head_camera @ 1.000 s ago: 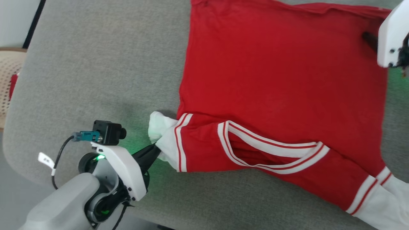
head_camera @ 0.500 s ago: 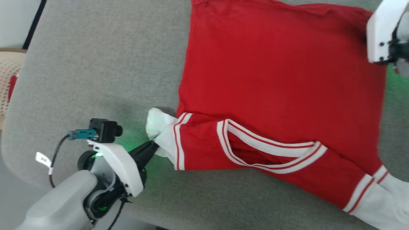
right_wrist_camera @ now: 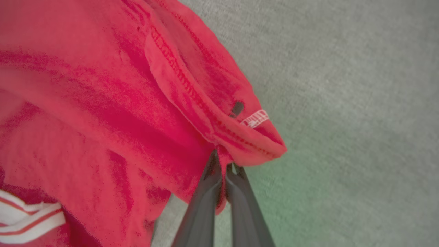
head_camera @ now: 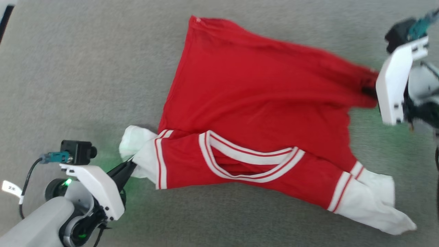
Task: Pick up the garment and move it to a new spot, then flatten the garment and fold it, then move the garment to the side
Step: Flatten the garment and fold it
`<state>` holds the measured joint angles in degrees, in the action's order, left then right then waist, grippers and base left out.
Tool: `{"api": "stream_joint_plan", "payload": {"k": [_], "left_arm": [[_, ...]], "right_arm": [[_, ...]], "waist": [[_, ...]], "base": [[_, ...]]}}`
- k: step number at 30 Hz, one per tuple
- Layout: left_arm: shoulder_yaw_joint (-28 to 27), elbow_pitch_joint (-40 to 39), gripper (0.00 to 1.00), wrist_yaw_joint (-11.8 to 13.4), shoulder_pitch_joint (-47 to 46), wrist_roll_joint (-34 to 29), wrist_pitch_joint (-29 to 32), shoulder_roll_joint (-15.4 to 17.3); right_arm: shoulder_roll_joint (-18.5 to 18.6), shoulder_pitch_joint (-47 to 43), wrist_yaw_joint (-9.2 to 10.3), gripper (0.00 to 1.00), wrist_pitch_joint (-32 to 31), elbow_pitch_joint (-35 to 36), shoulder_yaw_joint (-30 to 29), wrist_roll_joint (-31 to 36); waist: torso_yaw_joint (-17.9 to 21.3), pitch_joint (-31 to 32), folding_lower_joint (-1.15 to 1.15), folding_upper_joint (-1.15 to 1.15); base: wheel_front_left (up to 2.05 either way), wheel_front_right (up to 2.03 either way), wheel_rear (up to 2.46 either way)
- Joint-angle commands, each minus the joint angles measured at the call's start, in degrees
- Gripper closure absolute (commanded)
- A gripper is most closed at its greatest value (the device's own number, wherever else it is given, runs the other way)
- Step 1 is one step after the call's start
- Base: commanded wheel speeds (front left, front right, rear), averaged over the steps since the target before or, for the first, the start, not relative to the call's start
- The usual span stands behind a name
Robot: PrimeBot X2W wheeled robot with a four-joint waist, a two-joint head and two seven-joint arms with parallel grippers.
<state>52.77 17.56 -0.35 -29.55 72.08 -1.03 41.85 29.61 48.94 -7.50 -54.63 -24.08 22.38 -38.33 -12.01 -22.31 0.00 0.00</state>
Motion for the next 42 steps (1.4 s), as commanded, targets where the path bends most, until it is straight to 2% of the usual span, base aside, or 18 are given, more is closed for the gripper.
{"api": "stream_joint_plan", "payload": {"k": [1, 9, 11, 14, 18, 19, 20, 22, 26, 36, 42], "left_arm": [[-0.24, -0.29, 1.0, 0.98, 1.06, 0.59, -0.22, 0.54], [-0.82, -3.53, 1.0, 3.0, 2.94, 1.32, 0.02, 3.08], [-0.93, -4.56, 1.0, 3.46, 3.04, 1.31, 0.19, 3.68], [-0.74, -5.31, 1.0, 3.78, 3.14, 1.18, 0.4, 3.63], [-0.51, -5.74, 1.0, 3.78, 2.88, 0.76, 0.54, 3.4], [-0.46, -5.69, 1.0, 3.72, 2.86, 0.74, 0.58, 3.35], [-0.43, -5.57, 1.0, 3.63, 2.91, 0.83, 0.67, 3.29], [-0.4, -5.34, 1.0, 3.46, 2.95, 1.11, 0.77, 3.14], [-0.17, -4.96, 1.0, 3.4, 3.11, 1.14, 0.96, 2.85], [0.6, -5.39, 1.0, 2.92, 4.01, 0.44, 0.79, 2.38], [1.18, -5.62, 1.0, 2.7, 2.17, -0.15, 1.29, 1.19]], "right_arm": [[0.62, -3.23, 0.02, 1.0, -1.0, 3.2, -0.67, -0.91], [1.28, -21.02, 0.03, 1.0, -7.07, 19.14, -10.01, -2.63], [-0.96, -28.61, 0.02, 1.0, -9.31, 23.97, -14.17, -1.41], [-4.02, -35.79, 0.03, 1.0, -10.74, 27.14, -18.31, 0.53], [-7.83, -41.8, 0.02, 1.0, -8.01, 27.44, -20.13, 3.58], [-8.52, -42.26, 0.03, 0.77, -6.14, 26.58, -20.31, 4.67], [-9.14, -42.47, 0.08, 0.65, -4.9, 25.58, -20.22, 5.42], [-9.14, -42.72, 0.09, 0.0, -2.79, 24.38, -19.23, 7.19], [-8.69, -41.7, 0.12, 0.0, -0.88, 25.94, -19.26, 7.78], [-8.35, -39.44, 0.02, 0.0, -3.26, 39.77, -22.4, 7.59], [-7.14, -32.93, 0.02, 0.0, -1.1, 43.83, -19.53, 8.48]], "waist": [[2.15, 1.84, 0.0, 0.0], [4.66, 3.46, 0.0, 0.0], [5.05, 3.71, 0.0, 0.0], [4.98, 3.76, 0.0, 0.0], [4.75, 3.56, 0.0, 0.0], [4.75, 3.54, 0.0, 0.0], [4.77, 3.61, 0.0, 0.0], [4.7, 3.83, 0.0, 0.0], [4.5, 4.47, 0.0, 0.0], [3.33, 5.79, 0.0, 0.0], [0.84, 5.02, 0.0, 0.0]], "base": [[0.0, 0.0, 0.0], [0.0, 0.0, 0.0], [0.0, 0.0, 0.0], [0.0, 0.0, 0.0], [0.0, 0.0, 0.0], [0.0, 0.0, 0.0], [0.0, 0.0, 0.0], [0.0, 0.0, 0.0], [0.0, 0.0, 0.0], [0.0, 0.0, 0.0], [0.0, 0.0, 0.0]]}}
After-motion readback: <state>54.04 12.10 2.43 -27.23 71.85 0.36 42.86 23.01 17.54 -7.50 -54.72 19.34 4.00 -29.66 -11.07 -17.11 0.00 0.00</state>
